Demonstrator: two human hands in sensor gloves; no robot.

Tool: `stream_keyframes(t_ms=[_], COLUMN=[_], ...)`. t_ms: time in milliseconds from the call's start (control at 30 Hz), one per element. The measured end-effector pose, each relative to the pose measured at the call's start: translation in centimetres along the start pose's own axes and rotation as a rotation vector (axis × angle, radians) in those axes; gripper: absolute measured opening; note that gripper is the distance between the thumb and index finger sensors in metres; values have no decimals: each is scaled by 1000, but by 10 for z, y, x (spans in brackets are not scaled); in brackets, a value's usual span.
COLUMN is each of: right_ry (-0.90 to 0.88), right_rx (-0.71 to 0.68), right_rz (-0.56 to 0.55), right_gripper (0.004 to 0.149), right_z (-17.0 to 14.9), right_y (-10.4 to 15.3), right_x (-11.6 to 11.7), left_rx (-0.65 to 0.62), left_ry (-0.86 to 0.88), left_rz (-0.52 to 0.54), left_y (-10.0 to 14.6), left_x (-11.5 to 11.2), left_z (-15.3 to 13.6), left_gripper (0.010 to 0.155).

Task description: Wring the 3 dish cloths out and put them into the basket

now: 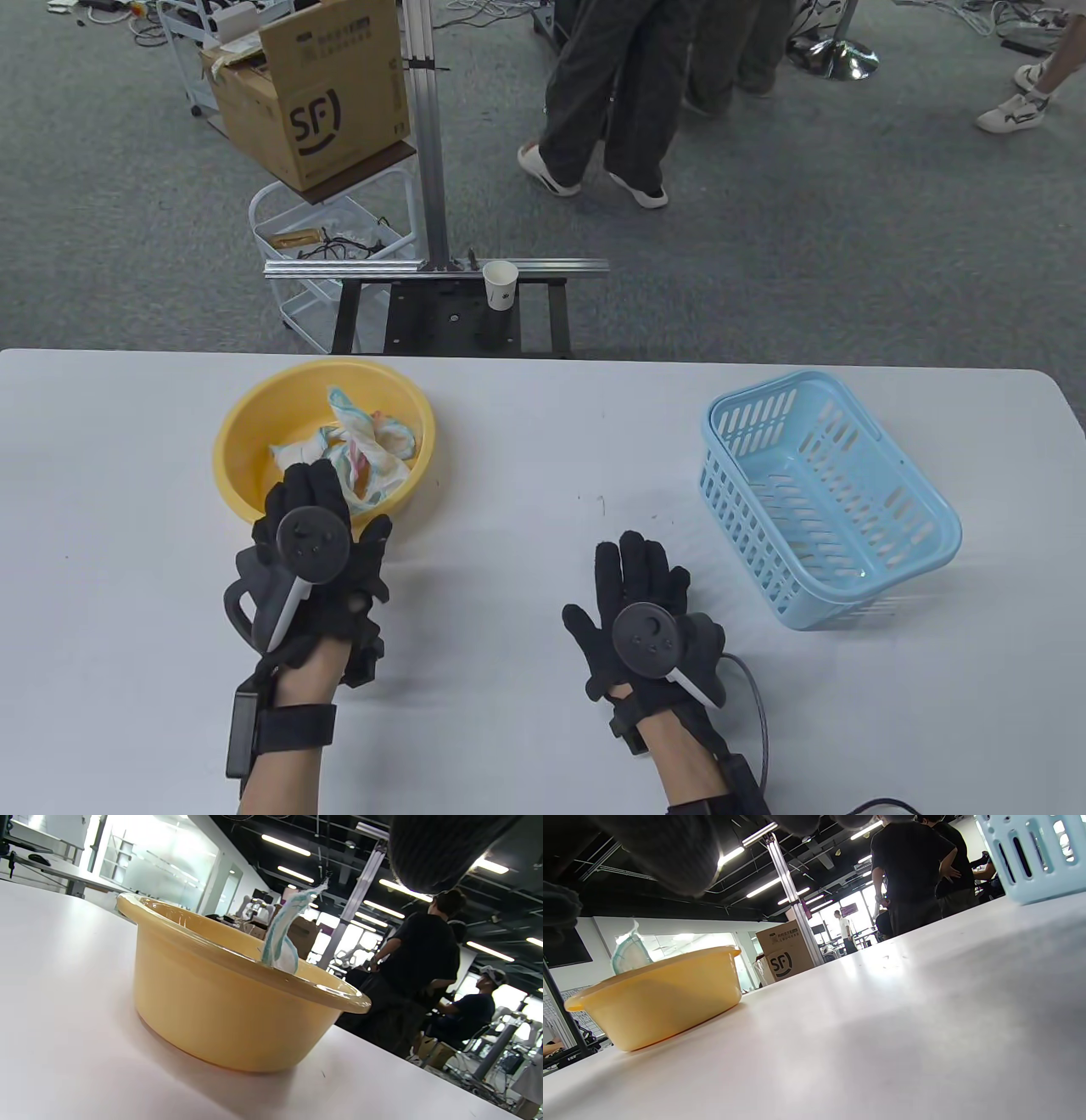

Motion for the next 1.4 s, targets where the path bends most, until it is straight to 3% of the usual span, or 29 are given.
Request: stream_keyframes(t_ms=[467,633,767,833,967,1400], right_ry=[-24,-19,-20,-24,-23,-16], right_rx=[28,16,22,24,23,21], right_rz=[25,31,40,38,38,45], right_gripper=[82,82,82,81,81,81], right_z=[-8,-5,-7,-8,-8,-6], right_y=[-2,-2,-2,-2,-2,-2], right_x=[3,4,5,5,5,7], left_rx=[158,179,145,120,69,-105], left_ry=[-47,-57,-78,-90,-73,32], left_rz=[-150,-186,-133,-103,-56,96], left_y=[-61,-66,-66,-66,-65,-47], left_x=[-27,-41,-39,-33,-14,92], left_z=[-19,-17,-8,-3,6,46], left_gripper=[93,79,57,48,46,46])
Point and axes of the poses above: the tracker on the back of each hand, its own z axis roughly to the thumb side, its own y axis roughly from the fingertips to the wrist, x = y × z, the point moved 4 cm from there along -y, roughly from the wrist to the fingertips, and after that the axes turned 10 degrees about z, right-handed, at the moved point
